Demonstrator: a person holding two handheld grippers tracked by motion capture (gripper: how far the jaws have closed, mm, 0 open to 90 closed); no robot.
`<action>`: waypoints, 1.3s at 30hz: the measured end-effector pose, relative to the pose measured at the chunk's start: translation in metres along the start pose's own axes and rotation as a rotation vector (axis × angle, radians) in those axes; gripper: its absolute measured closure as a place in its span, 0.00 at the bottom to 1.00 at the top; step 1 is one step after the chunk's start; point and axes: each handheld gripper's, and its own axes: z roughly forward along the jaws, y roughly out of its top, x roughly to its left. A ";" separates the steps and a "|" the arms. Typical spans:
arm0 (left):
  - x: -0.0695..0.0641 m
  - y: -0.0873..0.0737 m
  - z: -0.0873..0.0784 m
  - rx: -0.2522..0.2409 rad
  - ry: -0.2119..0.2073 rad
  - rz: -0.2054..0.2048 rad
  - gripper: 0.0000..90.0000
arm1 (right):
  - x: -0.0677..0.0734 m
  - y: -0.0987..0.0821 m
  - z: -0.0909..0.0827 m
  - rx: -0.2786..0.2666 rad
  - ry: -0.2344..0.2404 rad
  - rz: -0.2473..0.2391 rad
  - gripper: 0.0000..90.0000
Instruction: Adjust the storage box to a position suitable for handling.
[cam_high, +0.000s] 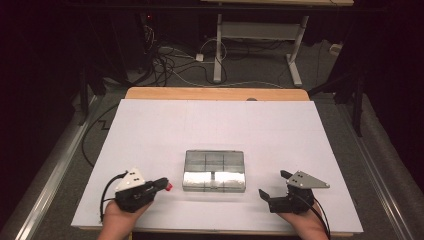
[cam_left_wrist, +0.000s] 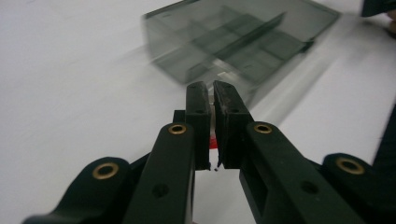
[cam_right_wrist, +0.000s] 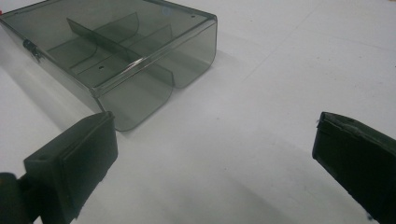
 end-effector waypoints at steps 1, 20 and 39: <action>-0.006 0.005 0.006 0.000 -0.019 0.013 0.93 | -0.001 0.000 0.000 -0.001 -0.002 0.001 0.01; -0.099 0.065 0.112 0.018 -0.269 0.171 0.93 | -0.012 -0.001 -0.006 -0.013 -0.033 0.025 0.01; -0.146 0.090 0.199 0.096 -0.241 0.216 0.93 | -0.038 -0.005 -0.021 -0.049 -0.100 0.081 0.01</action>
